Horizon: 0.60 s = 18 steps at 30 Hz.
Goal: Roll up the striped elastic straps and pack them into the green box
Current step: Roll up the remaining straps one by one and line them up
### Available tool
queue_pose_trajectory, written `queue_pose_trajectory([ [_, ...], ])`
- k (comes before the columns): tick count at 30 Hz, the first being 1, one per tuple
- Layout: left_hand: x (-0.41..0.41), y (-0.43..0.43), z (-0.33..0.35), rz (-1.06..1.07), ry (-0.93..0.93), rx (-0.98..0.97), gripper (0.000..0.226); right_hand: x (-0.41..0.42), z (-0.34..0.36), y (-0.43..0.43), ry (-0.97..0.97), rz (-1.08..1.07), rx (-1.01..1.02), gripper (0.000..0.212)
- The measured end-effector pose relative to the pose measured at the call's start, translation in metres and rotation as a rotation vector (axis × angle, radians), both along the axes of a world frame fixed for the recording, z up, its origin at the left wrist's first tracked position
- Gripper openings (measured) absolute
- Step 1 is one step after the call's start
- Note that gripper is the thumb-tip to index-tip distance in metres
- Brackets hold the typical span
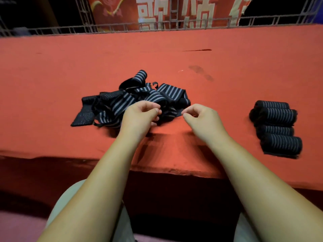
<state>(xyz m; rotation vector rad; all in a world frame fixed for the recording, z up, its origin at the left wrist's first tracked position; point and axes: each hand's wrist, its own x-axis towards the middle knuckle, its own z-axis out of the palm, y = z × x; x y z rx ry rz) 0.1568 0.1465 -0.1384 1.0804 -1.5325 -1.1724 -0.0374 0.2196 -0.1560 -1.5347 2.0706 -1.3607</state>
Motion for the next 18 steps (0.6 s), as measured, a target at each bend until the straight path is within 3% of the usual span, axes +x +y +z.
queue_pose_trajectory([
  [4, 0.024, -0.014, -0.006, 0.06, -0.102, -0.17, 0.019, 0.011, -0.002, -0.027, -0.053, -0.034, 0.045, 0.019],
  [10, 0.014, -0.019, -0.02, -0.069, -0.293, -0.328, 0.028, 0.013, -0.002, -0.074, -0.091, -0.134, 0.073, 0.038],
  [18, 0.007, -0.029, -0.02, -0.122, -0.499, -0.421, 0.047, 0.007, -0.012, -0.094, -0.196, -0.109, 0.041, 0.015],
])
